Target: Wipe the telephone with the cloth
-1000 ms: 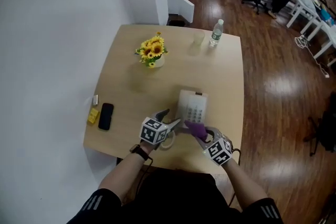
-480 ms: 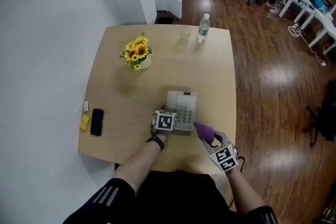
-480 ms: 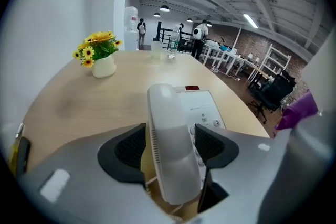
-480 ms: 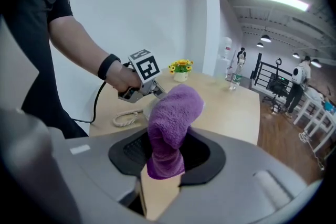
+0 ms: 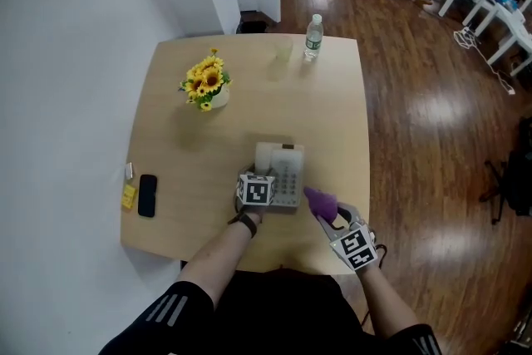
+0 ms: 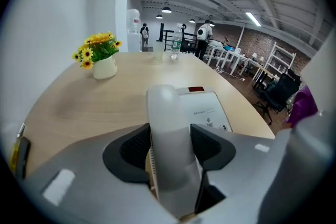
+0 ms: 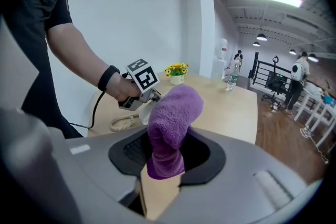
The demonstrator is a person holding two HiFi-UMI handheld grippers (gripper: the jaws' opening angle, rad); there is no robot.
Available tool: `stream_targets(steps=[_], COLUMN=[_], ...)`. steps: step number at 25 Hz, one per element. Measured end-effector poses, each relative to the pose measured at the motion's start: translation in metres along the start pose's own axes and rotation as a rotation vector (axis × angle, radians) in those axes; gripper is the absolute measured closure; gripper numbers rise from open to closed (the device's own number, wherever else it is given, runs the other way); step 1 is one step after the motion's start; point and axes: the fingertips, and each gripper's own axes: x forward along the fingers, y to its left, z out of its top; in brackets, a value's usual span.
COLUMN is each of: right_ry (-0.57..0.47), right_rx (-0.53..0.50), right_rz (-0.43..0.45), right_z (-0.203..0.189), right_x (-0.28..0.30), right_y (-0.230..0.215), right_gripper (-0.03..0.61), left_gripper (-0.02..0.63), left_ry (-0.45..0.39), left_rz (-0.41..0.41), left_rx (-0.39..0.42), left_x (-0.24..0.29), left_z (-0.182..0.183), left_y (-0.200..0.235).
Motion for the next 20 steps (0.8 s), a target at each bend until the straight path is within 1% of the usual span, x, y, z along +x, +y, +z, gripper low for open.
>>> stream_targets(steps=[2,4,5,9,11,15,18,20], right_ry=[0.003,0.001,0.0,-0.012,-0.022,-0.062,-0.112,-0.152], right_rx=[0.012,0.025,0.03,0.039,0.034,0.024,0.015,-0.008], right_rz=[0.003,0.006,0.007,0.001,-0.003,-0.007,-0.01,-0.013], right_z=[-0.001,-0.001,0.0,0.007,0.014,0.036,0.061,0.082], right_x=[0.001,0.001,0.002,0.002,0.002,0.002,-0.003,-0.008], right_y=[-0.001,-0.002,-0.003,-0.006,-0.006,-0.004,0.0,0.003], right_gripper=[0.433,0.433,0.433,0.433,0.433,0.433,0.433,0.433], left_gripper=[0.385,0.388,0.391,0.402,0.402,0.403,0.403,0.403], left_ry=[0.008,0.006,0.0,-0.034,-0.069,-0.176,-0.268,-0.327], left_rz=[-0.014,-0.048,-0.064,-0.107,-0.148,-0.307,-0.424,-0.512], left_rx=[-0.029,-0.058,-0.062,-0.028,-0.052,-0.115,-0.117,-0.133], left_x=[-0.002,-0.005,-0.008,-0.024,-0.038,-0.081,-0.125,-0.157], left_z=[-0.001,-0.001,0.0,0.004,0.009,0.023,0.034,0.04], left_y=[0.001,0.0,-0.001,-0.001,-0.002,-0.01,-0.015,-0.017])
